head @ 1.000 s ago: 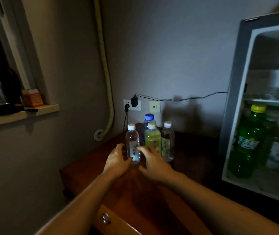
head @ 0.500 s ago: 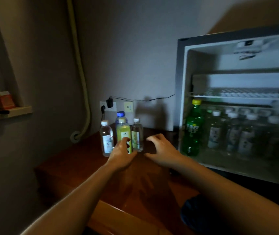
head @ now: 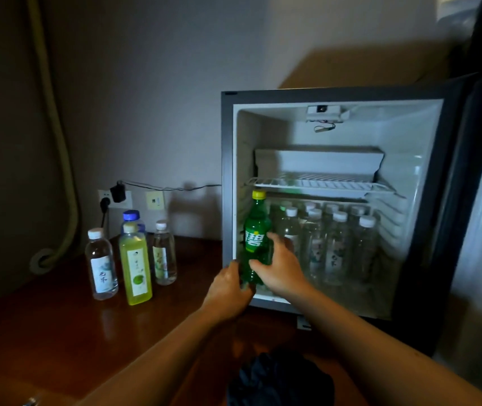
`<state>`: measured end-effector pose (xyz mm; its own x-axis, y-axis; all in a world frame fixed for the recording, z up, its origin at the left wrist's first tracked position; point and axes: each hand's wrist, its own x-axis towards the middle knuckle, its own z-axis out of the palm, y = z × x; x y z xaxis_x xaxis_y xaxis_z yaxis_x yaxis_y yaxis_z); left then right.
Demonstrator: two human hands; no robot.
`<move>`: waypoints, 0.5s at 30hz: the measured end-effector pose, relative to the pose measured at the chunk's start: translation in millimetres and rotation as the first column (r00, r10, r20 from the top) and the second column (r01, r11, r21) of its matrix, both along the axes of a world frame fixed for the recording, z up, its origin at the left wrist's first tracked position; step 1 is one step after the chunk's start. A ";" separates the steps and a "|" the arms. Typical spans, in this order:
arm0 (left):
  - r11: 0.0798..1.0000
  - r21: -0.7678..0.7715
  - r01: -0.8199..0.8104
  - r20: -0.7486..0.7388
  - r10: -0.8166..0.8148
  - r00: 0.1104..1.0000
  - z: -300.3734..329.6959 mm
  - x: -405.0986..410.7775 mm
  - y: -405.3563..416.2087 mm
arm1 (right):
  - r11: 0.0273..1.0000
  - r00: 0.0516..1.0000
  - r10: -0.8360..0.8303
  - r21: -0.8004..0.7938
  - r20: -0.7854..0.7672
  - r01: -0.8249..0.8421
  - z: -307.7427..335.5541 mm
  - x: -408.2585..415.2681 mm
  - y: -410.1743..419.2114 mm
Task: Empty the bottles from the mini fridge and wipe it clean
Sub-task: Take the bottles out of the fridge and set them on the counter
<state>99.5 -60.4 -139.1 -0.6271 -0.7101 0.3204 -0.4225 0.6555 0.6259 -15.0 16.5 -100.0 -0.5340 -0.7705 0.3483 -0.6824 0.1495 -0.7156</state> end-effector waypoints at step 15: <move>0.985 0.059 -0.162 0.018 0.161 0.987 9.7 -62.1 12.5 | 0.980 0.972 -0.080 -0.160 0.221 0.117 -8.0 -36.0 -34.6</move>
